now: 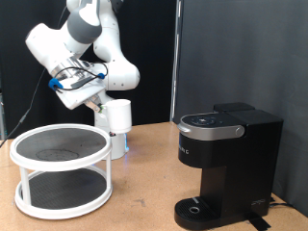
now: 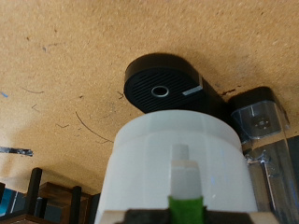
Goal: Make a cup of coffee with the keurig machine
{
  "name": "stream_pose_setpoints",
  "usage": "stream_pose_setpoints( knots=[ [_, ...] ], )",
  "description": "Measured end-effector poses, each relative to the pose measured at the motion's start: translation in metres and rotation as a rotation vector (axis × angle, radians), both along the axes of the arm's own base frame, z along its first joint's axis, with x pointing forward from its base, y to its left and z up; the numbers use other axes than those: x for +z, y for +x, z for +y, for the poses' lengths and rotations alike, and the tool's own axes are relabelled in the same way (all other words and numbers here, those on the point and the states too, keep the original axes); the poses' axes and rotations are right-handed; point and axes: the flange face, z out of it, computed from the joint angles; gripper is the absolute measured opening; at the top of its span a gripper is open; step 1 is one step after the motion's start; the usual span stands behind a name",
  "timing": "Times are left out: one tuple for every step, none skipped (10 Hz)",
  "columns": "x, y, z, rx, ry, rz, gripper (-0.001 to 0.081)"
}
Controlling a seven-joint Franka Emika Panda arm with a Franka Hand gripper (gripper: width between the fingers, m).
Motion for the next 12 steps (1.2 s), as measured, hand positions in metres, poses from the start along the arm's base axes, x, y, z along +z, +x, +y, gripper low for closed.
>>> stream_pose_setpoints(
  knots=[
    [0.002,0.006,0.008,0.0,-0.004,-0.006,0.007],
    [0.003,0.011,0.015,0.0,-0.008,-0.012,0.007],
    [0.004,0.015,0.021,-0.001,-0.007,-0.016,0.007],
    [0.005,0.019,0.026,-0.004,-0.008,-0.02,0.007],
    [0.005,0.021,0.029,-0.006,-0.007,-0.019,0.007],
    [0.005,0.023,0.032,0.0,-0.01,-0.016,0.007],
    [0.004,0.024,0.033,0.002,-0.013,-0.013,0.007],
    [0.005,0.024,0.033,0.002,-0.014,-0.015,0.007],
    [0.006,0.024,0.033,0.012,-0.013,-0.012,0.007],
    [0.006,0.024,0.034,0.017,-0.015,-0.01,0.007],
    [0.006,0.025,0.034,0.019,-0.016,-0.008,0.007],
    [0.004,0.025,0.035,0.021,-0.02,-0.003,0.007]
  ],
)
